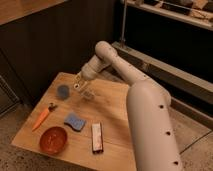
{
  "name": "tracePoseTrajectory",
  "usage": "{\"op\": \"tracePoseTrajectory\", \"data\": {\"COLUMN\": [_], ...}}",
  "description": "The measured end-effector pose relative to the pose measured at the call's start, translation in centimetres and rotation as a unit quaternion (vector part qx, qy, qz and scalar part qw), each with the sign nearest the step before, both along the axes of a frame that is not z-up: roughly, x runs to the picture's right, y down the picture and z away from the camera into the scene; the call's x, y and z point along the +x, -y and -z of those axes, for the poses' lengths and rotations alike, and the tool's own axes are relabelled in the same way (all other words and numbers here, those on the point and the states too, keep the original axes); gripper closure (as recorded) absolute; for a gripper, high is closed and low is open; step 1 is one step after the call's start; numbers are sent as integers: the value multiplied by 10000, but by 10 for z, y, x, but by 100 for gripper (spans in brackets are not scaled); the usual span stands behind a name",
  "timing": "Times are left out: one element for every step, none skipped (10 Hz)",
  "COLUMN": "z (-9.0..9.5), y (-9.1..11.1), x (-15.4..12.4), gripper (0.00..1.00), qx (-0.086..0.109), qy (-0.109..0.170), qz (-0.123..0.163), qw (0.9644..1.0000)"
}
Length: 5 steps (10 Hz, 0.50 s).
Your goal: Stand the bottle upright
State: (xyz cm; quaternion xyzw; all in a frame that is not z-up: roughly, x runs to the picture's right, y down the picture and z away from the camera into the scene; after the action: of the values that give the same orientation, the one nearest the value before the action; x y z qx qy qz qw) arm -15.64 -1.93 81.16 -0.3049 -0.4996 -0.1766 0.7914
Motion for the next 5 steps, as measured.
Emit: {"op": "tracePoseTrajectory", "data": {"z": [-1, -1, -2, -2, -2], "y": [2, 3, 4, 6, 10], "x": [1, 2, 3, 3, 2], "gripper": [68, 68, 68, 68, 68], "qx": [-19, -32, -46, -54, -62], "qy": [-4, 0, 6, 15, 44], "qz": [-66, -121, -184, -246, -349], "qw": [10000, 9999, 9998, 9997, 9994]}}
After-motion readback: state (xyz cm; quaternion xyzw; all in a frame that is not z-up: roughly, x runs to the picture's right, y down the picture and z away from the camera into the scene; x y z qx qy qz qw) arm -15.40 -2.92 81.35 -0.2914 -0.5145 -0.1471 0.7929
